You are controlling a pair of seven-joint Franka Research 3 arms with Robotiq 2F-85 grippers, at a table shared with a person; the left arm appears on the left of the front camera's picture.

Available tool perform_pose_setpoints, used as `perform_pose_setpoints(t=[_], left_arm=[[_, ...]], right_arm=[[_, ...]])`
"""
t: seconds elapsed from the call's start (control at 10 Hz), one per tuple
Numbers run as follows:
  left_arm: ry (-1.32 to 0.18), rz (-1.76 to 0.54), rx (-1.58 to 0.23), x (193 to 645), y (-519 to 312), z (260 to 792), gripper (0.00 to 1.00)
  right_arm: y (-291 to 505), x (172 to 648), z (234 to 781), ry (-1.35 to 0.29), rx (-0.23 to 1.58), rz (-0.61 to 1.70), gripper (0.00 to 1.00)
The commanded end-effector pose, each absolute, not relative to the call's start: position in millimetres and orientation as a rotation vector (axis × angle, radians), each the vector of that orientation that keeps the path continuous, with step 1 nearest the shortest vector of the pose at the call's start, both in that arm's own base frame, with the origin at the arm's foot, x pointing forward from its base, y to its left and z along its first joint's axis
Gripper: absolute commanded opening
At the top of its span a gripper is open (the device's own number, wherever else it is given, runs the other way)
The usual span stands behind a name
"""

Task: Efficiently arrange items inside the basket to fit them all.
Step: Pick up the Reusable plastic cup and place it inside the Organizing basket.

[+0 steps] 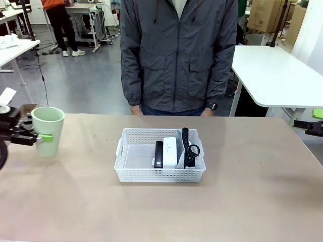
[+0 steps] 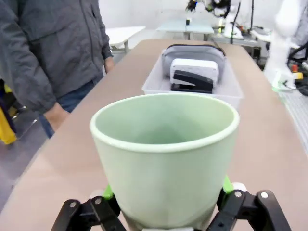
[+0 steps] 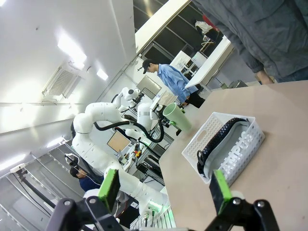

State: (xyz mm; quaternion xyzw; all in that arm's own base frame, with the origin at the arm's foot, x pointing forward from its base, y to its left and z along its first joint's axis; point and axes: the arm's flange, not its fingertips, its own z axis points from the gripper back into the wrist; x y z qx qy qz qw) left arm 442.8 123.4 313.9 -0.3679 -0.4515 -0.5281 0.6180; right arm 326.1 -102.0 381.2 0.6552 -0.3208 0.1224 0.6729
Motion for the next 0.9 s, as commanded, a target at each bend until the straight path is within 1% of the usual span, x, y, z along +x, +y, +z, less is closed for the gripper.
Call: perform_pose_setpoints(t=[0.0,0.1,0.2,0.3,0.4,0.7,0.8], left_arm=[[-1.069,-1.202,-0.816,425,132,326,0.00],[-1.076,-1.188,-0.842,427,135,324,0.00],[-1.094,-1.156,-0.865,431,137,323,0.29],[-1.120,-1.101,-0.904,437,147,323,0.45],[-1.064,-1.192,-0.823,425,140,325,0.45],[-1.064,-1.192,-0.823,425,140,325,0.45],[-1.067,-1.173,-0.839,429,142,320,0.87]], right_arm=[[-101,325,383,-0.736,1.483,0.279,1.00],[-101,325,383,-0.736,1.483,0.279,1.00],[-101,325,383,-0.736,1.483,0.279,1.00],[-101,325,383,-0.736,1.483,0.279,1.00],[-101,325,383,-0.736,1.483,0.279,1.00],[-101,325,383,-0.736,1.483,0.279,1.00],[-101,325,383,-0.736,1.483,0.279,1.00]])
